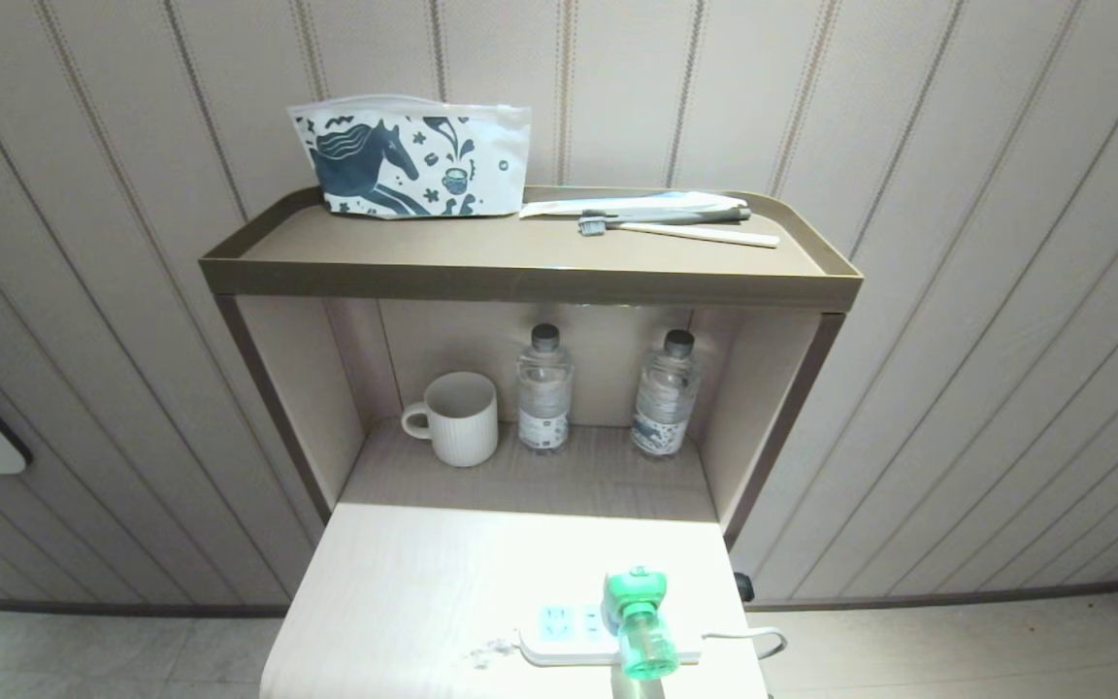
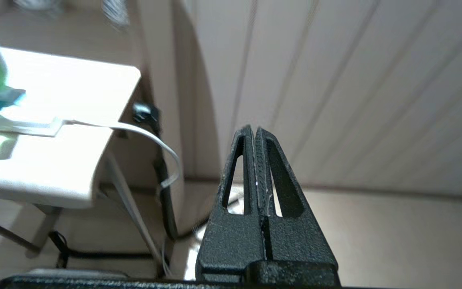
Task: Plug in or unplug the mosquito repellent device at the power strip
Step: Hold the socket with your left hand and unplug it with your right hand
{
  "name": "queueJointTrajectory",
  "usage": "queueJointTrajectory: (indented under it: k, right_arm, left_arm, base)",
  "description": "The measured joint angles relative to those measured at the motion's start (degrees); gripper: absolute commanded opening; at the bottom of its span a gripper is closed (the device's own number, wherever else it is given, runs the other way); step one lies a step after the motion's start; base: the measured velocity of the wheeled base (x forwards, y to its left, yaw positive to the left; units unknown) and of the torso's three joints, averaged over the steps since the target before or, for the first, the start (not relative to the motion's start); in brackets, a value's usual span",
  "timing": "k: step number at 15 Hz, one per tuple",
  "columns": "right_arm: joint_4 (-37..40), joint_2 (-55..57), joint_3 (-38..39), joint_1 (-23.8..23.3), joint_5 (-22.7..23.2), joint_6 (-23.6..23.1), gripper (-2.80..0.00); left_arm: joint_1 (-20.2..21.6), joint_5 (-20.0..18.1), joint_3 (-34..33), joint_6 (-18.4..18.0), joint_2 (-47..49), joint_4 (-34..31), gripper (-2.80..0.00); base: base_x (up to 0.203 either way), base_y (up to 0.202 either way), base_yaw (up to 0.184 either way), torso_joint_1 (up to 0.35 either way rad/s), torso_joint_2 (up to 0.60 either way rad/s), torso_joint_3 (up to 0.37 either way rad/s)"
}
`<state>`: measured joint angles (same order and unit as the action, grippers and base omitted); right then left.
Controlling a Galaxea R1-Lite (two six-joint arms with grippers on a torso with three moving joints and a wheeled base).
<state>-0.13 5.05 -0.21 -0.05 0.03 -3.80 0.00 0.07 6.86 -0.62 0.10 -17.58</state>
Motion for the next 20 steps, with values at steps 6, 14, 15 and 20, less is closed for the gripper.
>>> queueJointTrajectory:
  k: [6, 14, 15, 20]
  right_arm:
    - [1.1, -4.3, 0.2, 0.2, -0.3, 4.6, -2.8]
    - [1.0, -4.8, 0.2, 0.0, -0.3, 5.0, -2.8]
    - [0.9, -4.8, 0.2, 0.0, -0.3, 5.1, -2.8]
    - [1.0, -4.9, 0.1, 0.0, -0.3, 5.3, -2.8]
  left_arm:
    - [0.0, 0.0, 0.0, 0.0, 0.0, 0.0, -2.8]
    - [0.0, 0.0, 0.0, 0.0, 0.0, 0.0, -2.8]
    - [0.0, 0.0, 0.0, 0.0, 0.0, 0.0, -2.8]
    - [0.0, 0.0, 0.0, -0.1, 0.0, 0.0, -2.8]
  base:
    - [0.0, 0.0, 0.0, 0.0, 0.0, 0.0]
    - [0.0, 0.0, 0.0, 0.0, 0.0, 0.0]
    - [0.0, 0.0, 0.0, 0.0, 0.0, 0.0]
    - [0.0, 0.0, 0.0, 0.0, 0.0, 0.0]
